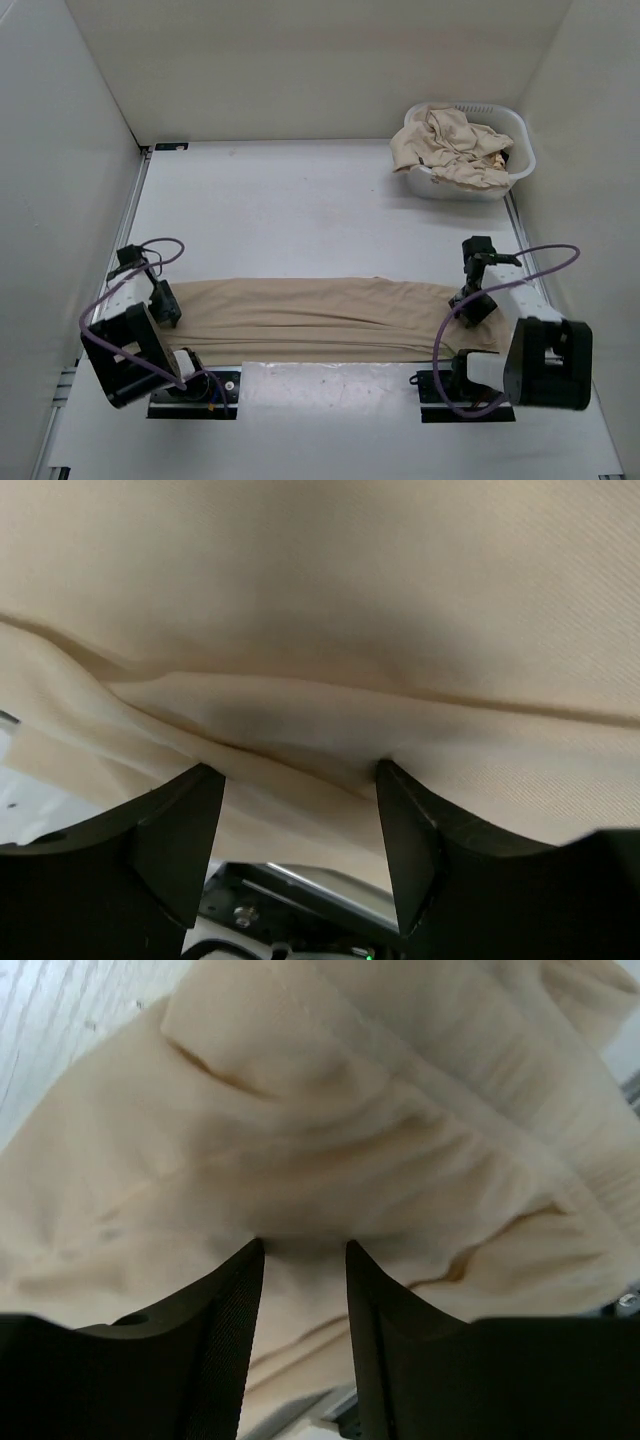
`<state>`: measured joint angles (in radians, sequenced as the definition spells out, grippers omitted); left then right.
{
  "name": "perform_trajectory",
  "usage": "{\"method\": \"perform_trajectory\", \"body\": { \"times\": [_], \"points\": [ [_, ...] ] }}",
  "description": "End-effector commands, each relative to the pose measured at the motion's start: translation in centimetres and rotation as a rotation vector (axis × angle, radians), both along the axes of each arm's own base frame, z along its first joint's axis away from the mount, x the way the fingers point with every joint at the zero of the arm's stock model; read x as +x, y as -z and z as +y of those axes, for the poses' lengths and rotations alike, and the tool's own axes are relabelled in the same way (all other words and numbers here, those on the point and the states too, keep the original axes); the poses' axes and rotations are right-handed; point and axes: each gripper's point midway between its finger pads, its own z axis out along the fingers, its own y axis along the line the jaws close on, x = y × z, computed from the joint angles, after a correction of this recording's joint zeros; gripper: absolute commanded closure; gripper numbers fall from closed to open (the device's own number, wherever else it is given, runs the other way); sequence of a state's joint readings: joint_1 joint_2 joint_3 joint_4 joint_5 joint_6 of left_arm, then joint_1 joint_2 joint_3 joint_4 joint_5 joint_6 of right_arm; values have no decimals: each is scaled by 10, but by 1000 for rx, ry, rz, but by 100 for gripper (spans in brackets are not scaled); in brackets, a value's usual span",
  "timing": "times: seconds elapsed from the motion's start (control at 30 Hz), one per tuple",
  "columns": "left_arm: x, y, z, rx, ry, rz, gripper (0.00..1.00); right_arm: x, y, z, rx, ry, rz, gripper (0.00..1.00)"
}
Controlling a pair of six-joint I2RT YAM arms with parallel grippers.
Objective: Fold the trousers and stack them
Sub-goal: Fold the trousers
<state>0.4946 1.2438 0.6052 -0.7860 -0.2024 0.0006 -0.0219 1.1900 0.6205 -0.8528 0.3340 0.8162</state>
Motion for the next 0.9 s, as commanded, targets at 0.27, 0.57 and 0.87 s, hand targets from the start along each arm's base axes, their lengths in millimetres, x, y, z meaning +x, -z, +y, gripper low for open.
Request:
{"method": "perform_trajectory", "body": {
  "times": [0.27, 0.57, 0.87],
  "points": [
    [95, 23, 22, 167, 158, -16, 29, 68, 38, -21, -97, 62, 85, 59],
    [172, 7, 24, 185, 215, -80, 29, 184, 8, -32, -112, 37, -53, 59],
    [176, -15, 17, 137, 228, -75, 25, 175, -8, -25, -33, -40, -40, 49]
  ]
}}
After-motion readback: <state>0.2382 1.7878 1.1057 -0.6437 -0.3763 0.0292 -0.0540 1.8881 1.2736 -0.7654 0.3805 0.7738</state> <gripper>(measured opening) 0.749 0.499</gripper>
